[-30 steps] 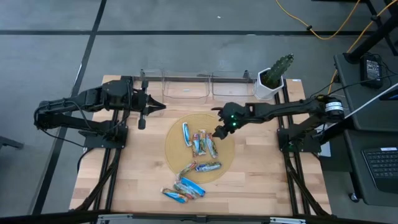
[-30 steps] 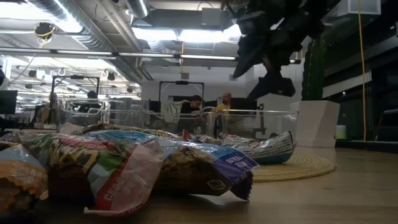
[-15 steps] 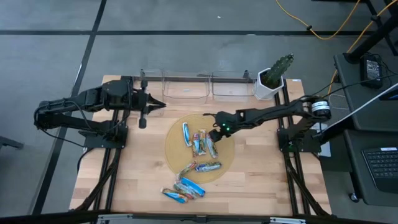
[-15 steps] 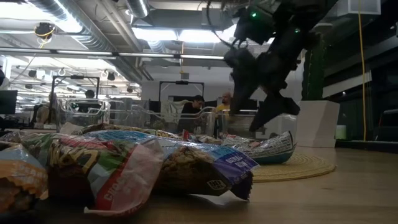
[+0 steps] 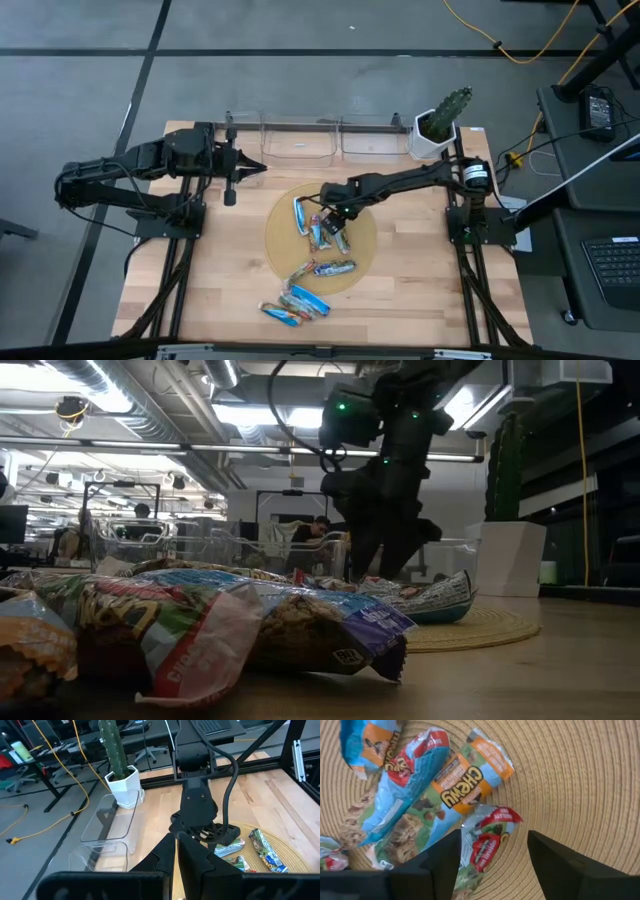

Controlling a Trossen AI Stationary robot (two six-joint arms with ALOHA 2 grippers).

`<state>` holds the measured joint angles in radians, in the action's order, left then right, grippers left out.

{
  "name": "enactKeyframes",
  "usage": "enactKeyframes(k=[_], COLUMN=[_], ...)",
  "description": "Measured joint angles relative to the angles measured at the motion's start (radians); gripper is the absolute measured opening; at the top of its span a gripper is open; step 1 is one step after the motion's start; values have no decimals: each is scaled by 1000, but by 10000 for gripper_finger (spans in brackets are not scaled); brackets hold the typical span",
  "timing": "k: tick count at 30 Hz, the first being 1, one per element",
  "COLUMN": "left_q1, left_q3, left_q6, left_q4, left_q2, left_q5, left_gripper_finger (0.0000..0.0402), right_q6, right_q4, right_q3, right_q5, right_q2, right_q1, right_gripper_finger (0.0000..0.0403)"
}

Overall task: Pick and place Granola Bars by type
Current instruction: Put the red granola bar into the right transparent bin

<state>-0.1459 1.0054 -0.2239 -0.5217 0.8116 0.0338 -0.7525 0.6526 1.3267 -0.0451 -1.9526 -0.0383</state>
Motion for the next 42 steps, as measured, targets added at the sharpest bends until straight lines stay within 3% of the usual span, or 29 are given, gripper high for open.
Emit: enactKeyframes(k=[19,29,35,42], left_q1=[0,0,0,0], left_q3=[0,0,0,0], left_q6=[-7,-7,-7,-7], left_q4=[1,1,2,2], left_q2=[0,0,0,0], left_q5=[0,0,0,0], left_gripper_finger=[15,15,15,15], right_q6=[32,73,85,107], right_q4=[29,-3,23,109], right_q3=[6,5,4,4], right_q5=[19,18,17,53], right_q2=[-5,-5,33,170], right_q1=[0,0,0,0], right_gripper_finger=[122,13,6,4])
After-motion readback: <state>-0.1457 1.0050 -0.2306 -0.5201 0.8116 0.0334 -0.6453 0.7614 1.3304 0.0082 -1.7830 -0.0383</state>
